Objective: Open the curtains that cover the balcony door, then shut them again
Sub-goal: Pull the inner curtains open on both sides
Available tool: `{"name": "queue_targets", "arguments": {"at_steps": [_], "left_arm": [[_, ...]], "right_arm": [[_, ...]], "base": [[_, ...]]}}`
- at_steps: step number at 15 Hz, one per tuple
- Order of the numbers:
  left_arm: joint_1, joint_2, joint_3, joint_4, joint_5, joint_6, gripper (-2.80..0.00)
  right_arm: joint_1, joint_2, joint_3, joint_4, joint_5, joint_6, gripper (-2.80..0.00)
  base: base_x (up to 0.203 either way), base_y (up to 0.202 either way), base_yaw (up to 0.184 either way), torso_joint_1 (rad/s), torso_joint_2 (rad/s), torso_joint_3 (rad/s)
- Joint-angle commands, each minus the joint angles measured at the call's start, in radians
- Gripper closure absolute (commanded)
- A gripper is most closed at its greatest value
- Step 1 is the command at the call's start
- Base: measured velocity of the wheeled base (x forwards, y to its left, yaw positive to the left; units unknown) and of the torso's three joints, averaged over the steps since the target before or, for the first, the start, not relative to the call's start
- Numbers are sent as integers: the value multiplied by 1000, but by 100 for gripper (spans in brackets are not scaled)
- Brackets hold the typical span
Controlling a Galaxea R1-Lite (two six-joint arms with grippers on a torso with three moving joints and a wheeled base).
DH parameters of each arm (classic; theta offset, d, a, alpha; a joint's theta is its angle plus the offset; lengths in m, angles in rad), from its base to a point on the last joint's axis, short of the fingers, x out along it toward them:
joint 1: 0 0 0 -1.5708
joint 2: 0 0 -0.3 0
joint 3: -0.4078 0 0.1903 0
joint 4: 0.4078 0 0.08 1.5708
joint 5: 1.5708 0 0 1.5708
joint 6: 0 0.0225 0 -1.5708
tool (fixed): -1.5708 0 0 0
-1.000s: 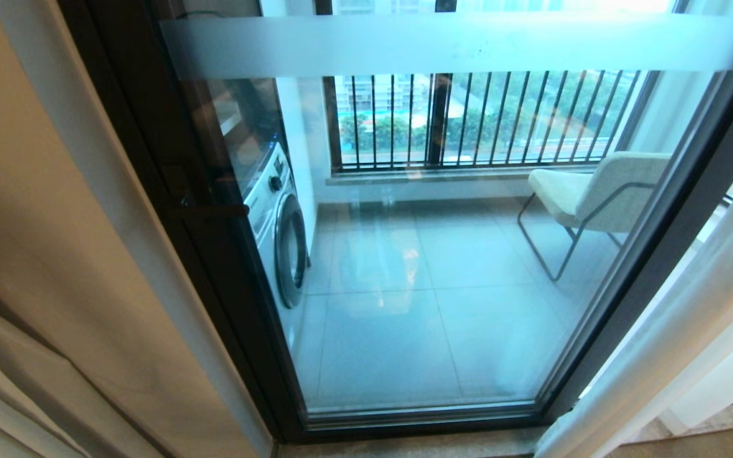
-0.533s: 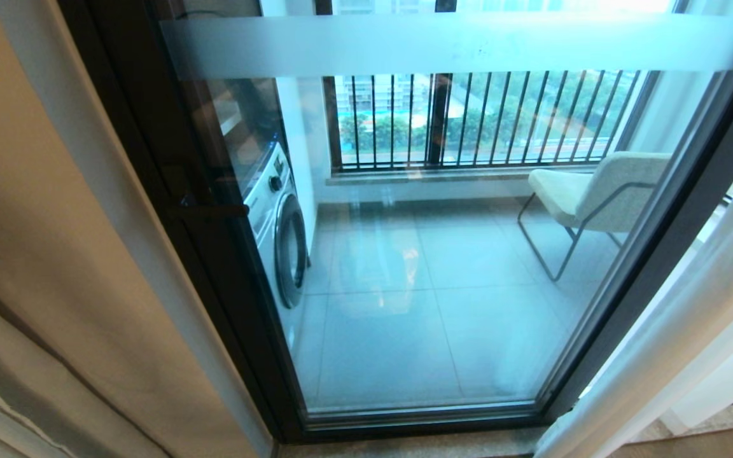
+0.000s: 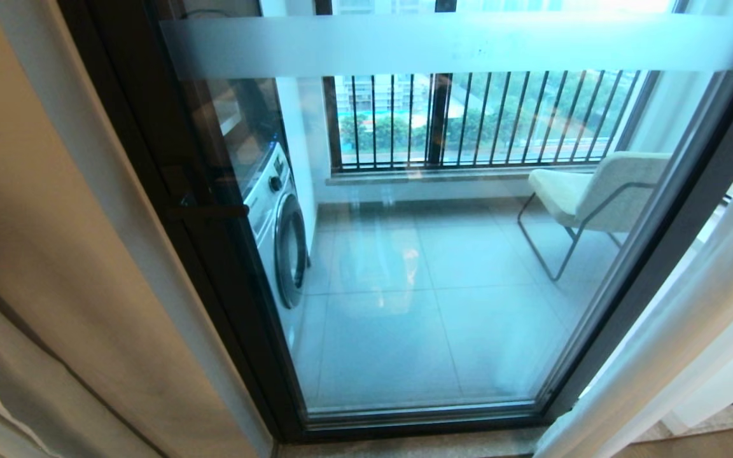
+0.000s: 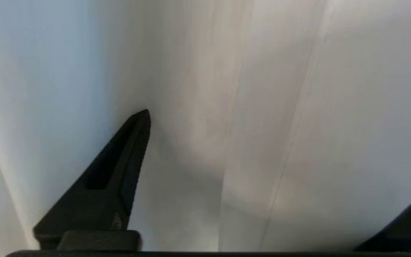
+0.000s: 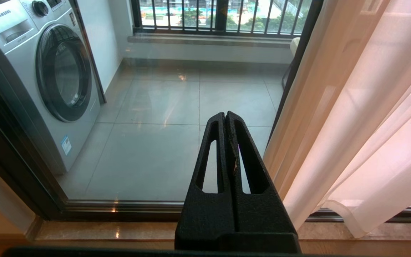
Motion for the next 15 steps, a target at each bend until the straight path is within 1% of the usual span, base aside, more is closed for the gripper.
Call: {"name": "queue_targets", "arguments": {"at_steps": [1,6,12,15], "left_arm": [[-16,-53,52,-6,1,0,-280],[-69,-177,223,-6,4,1,-280],[-94,-337,444,-6,3,0,-280],[-119,-420,543,-5,-7,-1,-280]], "right_arm": [[1,2,0,-1,0,-1,0],[0,2,0,-1,0,-1,0],[-1,2,0,-1,0,-1,0],[0,1,0,-1,0,-1,0]], "base": [[0,0,0,0,0,0],[0,0,0,0,0,0],[0,0,0,0,0,0],[0,0,0,0,0,0]]}}
